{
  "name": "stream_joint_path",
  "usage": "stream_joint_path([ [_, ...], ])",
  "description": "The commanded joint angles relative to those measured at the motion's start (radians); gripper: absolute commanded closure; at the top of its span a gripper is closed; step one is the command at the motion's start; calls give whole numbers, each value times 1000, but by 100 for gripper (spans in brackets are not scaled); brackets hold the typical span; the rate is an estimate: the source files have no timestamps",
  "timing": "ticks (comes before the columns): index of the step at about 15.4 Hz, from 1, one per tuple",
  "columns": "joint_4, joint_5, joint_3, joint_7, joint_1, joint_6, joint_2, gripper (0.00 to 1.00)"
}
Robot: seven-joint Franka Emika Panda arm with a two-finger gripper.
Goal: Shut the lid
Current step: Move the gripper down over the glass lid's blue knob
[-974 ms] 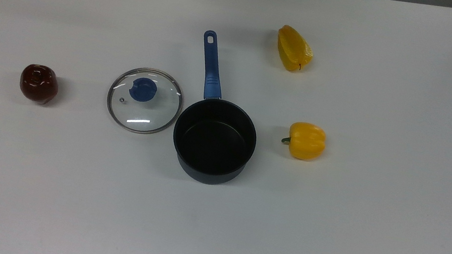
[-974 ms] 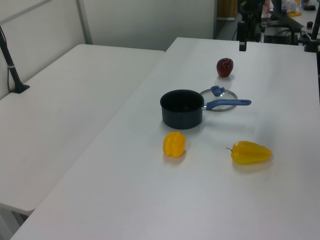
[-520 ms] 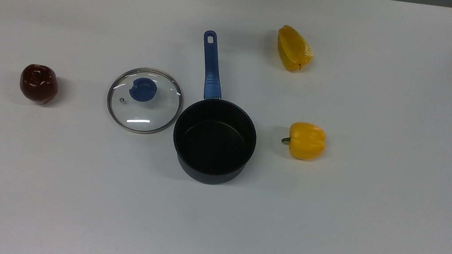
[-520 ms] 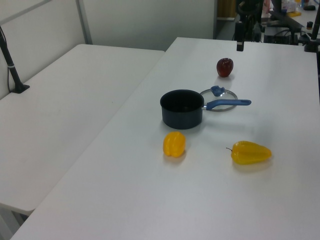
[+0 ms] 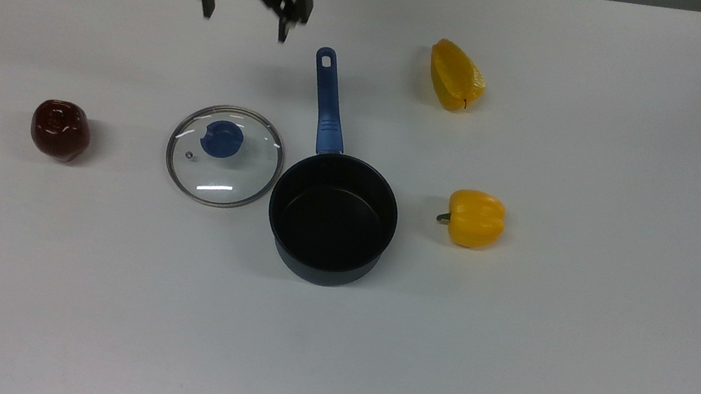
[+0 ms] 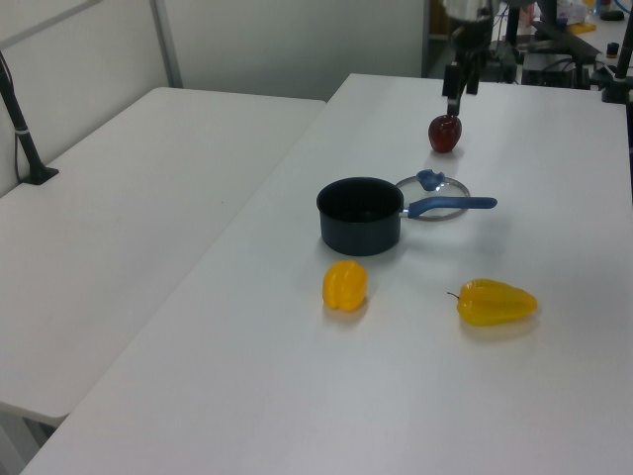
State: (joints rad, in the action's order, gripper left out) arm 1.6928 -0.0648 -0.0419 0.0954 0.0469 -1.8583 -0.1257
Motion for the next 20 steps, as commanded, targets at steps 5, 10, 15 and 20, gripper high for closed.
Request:
stream_joint_path([
  [5, 48, 2, 1, -114, 57, -157, -141, 0],
  [10, 68, 6, 1, -97, 64, -265, -218, 0],
  [15, 68, 11, -3, -95, 60, -340, -262, 3],
  [20, 67, 13, -6, -91, 59, -354, -268, 18],
])
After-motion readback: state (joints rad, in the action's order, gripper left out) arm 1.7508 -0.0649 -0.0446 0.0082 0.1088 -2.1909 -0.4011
